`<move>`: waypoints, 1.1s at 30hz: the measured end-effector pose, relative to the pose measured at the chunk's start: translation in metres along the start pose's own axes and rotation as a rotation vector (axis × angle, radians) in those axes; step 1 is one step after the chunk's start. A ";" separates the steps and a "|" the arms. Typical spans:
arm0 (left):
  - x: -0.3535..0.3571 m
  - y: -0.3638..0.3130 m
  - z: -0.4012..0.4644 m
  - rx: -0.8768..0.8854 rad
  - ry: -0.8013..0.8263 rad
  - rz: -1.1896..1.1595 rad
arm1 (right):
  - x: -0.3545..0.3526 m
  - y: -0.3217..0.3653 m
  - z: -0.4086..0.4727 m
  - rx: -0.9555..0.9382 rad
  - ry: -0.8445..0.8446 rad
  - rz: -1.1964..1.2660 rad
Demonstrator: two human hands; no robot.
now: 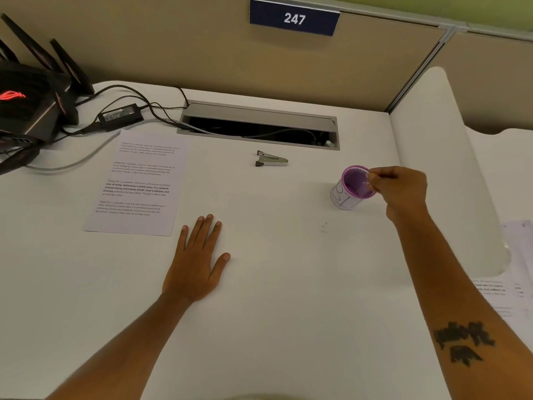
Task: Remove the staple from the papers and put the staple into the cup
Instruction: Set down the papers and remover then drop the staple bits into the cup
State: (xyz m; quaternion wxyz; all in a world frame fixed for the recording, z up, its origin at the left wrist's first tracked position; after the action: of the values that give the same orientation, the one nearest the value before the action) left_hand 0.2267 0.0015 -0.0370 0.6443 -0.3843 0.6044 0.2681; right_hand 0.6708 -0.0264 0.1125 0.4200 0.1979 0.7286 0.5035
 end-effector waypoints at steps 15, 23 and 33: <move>0.001 0.001 0.000 -0.004 0.015 0.011 | 0.002 0.010 0.011 -0.468 0.039 -0.514; 0.001 0.000 0.000 -0.005 0.013 0.012 | 0.003 0.001 0.010 -0.570 0.110 -0.561; 0.001 0.000 0.000 -0.005 0.021 0.011 | -0.005 -0.012 -0.014 -0.576 0.052 -0.421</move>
State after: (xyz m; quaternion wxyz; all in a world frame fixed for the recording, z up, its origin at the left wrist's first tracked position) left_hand 0.2265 0.0018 -0.0377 0.6354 -0.3855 0.6127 0.2689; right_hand 0.6638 -0.0430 0.1054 0.5345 -0.0962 0.5919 0.5956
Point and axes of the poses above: each hand's wrist, its own z-axis towards the middle knuckle, its own x-axis out of the palm, y = z × x, the point moved 2 cm from there along z, towards the middle knuckle, and after that the axes turned 6 degrees about z, right-handed, at the moved point
